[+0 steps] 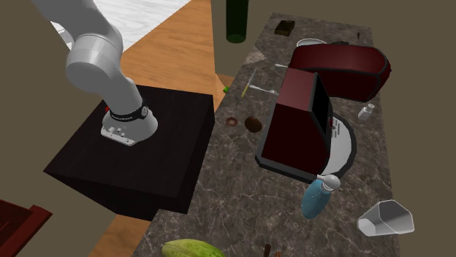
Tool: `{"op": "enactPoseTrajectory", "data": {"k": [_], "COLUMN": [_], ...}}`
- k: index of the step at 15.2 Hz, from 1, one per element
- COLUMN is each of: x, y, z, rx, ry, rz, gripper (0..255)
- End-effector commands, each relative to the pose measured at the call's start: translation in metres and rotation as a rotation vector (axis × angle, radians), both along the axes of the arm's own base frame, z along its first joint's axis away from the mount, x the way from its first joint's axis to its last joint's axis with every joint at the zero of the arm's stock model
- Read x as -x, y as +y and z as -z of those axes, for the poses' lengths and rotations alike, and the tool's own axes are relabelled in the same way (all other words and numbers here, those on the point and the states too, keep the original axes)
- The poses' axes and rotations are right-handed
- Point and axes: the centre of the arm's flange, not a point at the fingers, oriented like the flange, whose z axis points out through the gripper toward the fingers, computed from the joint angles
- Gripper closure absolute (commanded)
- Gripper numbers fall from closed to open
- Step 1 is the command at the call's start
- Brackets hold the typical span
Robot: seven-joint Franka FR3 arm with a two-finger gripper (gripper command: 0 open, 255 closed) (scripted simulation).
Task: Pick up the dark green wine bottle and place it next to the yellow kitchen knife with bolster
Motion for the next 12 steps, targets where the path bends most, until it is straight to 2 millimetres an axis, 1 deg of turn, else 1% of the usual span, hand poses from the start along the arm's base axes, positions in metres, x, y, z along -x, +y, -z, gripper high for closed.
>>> {"op": "enactPoseTrajectory", "data": {"k": [1,3,4,12], "x": [0.012,0.020,0.022,0.022], "y": [0.024,0.049,0.054,0.054], "z": [-0.004,-0.004,-0.004,0.038], "rx": [-0.001,-0.001,-0.001,-0.001], "ry": [0.000,0.000,0.000,0.000], "rz": [0.003,0.003,0.003,0.003], "gripper": [255,255,255,255]}}
